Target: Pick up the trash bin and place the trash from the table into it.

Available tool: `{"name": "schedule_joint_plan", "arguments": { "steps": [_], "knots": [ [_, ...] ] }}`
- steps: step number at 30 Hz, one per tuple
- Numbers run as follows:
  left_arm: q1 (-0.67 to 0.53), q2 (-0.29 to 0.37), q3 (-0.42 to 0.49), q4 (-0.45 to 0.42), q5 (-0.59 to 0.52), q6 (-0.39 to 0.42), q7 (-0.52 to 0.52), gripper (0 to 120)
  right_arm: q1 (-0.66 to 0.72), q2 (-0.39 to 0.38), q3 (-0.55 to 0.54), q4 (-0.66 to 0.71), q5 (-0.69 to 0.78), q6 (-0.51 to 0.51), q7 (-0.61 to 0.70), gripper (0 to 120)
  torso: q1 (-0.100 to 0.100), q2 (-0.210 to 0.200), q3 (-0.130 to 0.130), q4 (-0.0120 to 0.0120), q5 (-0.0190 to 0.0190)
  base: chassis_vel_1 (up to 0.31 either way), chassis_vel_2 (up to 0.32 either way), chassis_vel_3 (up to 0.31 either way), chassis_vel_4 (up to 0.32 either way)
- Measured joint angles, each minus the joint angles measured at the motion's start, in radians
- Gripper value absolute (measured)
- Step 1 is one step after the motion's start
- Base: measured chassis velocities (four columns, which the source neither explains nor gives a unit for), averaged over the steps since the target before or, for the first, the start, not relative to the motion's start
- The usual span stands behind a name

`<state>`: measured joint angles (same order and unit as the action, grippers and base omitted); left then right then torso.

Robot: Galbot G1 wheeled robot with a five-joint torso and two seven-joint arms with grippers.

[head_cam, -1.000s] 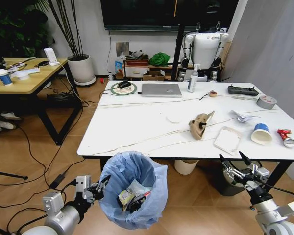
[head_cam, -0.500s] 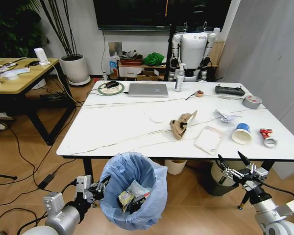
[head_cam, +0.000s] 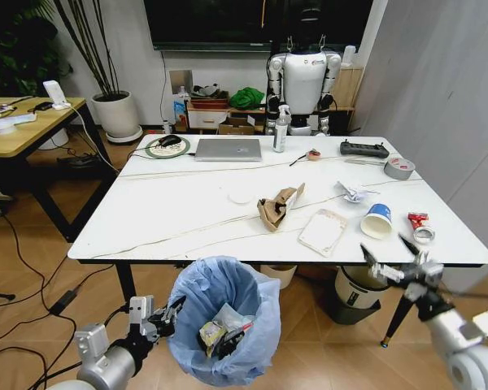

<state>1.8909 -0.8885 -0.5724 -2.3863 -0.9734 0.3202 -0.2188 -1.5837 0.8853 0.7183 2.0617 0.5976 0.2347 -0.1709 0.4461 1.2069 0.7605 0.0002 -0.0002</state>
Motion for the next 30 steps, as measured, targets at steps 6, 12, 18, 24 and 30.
{"name": "schedule_joint_plan", "arguments": {
  "steps": [6,12,18,24,30],
  "knots": [
    [0.042,0.004,-0.020,-0.004,0.005,-0.002,0.001,0,0.146,-0.114,-0.145,-0.016,0.113,-0.032,0.058,100,0.000,0.000,0.000,0.0000,0.0004,0.000,0.000,0.000,0.000],
    [0.039,0.066,-0.036,-0.002,-0.036,0.001,-0.012,0,0.376,-0.181,-0.288,-0.069,0.301,-0.165,0.112,100,0.000,0.000,0.000,-0.0005,0.0000,0.000,0.000,0.000,0.000],
    [0.045,0.096,-0.059,0.002,-0.059,0.003,-0.014,0,0.520,-0.154,-0.449,-0.131,0.335,-0.192,0.157,100,0.000,0.000,0.000,-0.0002,0.0003,0.000,0.000,0.000,0.000],
    [0.041,0.112,-0.065,0.007,-0.067,0.002,-0.016,0,0.590,-0.114,-0.549,-0.178,0.324,-0.192,0.182,100,0.000,0.000,0.000,-0.0001,0.0004,0.000,0.000,0.000,0.000],
    [0.044,0.125,-0.081,0.001,-0.081,0.002,-0.026,0,0.652,-0.102,-0.647,-0.195,0.356,-0.197,0.199,100,0.000,0.000,0.000,-0.0003,0.0000,0.000,0.000,0.000,0.000]
  ]
}}
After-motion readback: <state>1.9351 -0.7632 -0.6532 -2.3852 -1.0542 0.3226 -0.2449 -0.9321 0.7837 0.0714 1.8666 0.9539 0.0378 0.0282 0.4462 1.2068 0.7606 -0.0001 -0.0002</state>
